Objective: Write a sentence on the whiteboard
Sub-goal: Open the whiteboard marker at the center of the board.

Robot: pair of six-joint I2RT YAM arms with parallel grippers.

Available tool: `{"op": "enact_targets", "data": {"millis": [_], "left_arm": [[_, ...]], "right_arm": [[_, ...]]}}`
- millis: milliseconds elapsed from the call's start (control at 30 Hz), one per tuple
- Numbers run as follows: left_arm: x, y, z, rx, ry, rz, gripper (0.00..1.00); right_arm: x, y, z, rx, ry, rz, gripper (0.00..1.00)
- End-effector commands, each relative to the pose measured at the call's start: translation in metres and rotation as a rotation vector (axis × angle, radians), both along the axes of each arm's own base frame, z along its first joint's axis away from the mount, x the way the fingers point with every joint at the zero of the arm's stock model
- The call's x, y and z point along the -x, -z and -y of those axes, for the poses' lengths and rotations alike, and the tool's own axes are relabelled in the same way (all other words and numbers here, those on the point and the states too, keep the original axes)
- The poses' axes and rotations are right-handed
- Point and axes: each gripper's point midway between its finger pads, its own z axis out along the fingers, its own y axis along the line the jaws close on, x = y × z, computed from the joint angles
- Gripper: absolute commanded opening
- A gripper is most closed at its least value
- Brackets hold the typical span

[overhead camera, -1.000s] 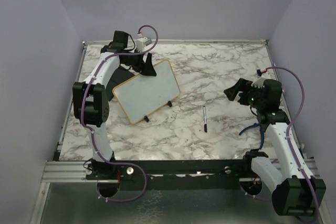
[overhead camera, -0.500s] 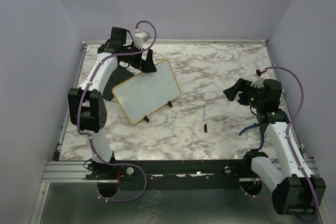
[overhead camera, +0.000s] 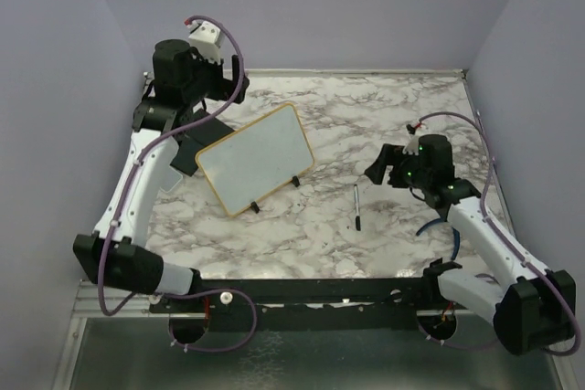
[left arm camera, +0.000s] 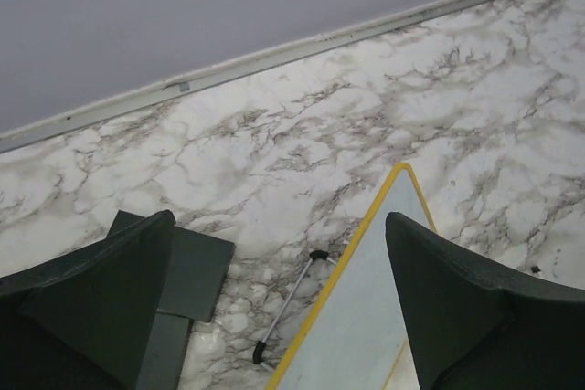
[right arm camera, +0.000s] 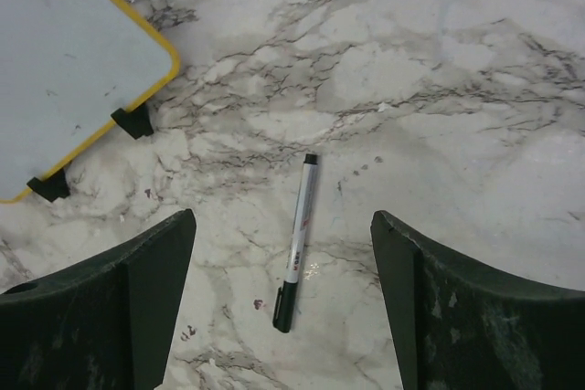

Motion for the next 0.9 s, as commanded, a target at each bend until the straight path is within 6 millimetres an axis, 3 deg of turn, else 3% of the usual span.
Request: {"op": "enact_targets", "data": {"millis": [0, 167, 367, 500, 633, 867], "left_arm": [[0.035, -0.020, -0.008, 0.060, -0.197, 0.062, 0.99], [0.084, -0.007, -0.017, 0.131, -0.273, 0.046, 0.99], [0.122, 0.003, -0.016, 0.239, -0.263, -0.008, 0.99], [0.136, 0.011, -0.004, 0.305, -0.210, -0.060, 0.99], [0.142, 0.017, -0.005, 0.317, -0.211, -0.076, 0.99], [0.144, 0.029, -0.003, 0.317, -0.209, -0.111, 0.99]], "right_arm": [[0.002, 0.011, -0.018, 0.109, 0.029, -0.048, 0.81], [0.006, 0.040, -0.038, 0.207, 0.047, -0.144, 0.75], [0.007, 0.073, -0.042, 0.290, 0.098, -0.251, 0.69], [0.006, 0.091, -0.044, 0.323, 0.101, -0.310, 0.63], [0.003, 0.104, -0.046, 0.347, 0.092, -0.342, 0.59], [-0.003, 0.111, -0.056, 0.399, 0.083, -0.360, 0.52]]}}
